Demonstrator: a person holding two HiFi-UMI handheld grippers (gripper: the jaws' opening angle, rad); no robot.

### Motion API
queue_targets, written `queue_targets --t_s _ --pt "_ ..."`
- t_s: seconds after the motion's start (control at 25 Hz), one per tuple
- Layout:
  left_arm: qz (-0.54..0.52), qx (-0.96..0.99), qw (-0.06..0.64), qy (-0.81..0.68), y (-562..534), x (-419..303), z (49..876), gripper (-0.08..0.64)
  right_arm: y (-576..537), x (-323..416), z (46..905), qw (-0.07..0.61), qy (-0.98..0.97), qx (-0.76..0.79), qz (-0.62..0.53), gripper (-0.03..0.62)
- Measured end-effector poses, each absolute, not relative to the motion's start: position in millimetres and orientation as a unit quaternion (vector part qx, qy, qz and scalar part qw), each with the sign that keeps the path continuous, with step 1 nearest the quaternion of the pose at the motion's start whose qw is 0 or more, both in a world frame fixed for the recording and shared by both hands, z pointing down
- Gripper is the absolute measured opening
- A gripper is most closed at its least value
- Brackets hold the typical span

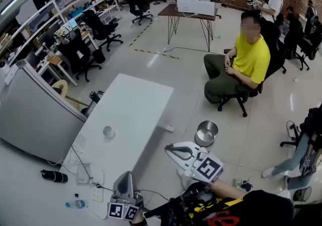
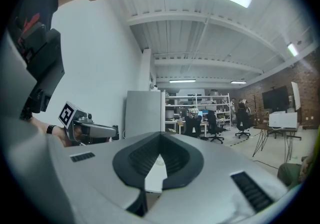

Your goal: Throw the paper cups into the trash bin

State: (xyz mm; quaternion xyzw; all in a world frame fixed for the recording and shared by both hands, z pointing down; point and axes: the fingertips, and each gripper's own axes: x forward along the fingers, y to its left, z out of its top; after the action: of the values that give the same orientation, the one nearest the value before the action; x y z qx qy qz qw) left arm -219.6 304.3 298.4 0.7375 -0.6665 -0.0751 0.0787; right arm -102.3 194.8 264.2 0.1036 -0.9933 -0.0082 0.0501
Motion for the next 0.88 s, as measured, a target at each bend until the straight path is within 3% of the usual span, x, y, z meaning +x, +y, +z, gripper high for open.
queue_targets --t_s 0.88 --pt "-0.061 0.707 0.098 -0.698 199 -271 292 0.003 86 -166 276 0.032 -0.997 0.054 0.055 0.005"
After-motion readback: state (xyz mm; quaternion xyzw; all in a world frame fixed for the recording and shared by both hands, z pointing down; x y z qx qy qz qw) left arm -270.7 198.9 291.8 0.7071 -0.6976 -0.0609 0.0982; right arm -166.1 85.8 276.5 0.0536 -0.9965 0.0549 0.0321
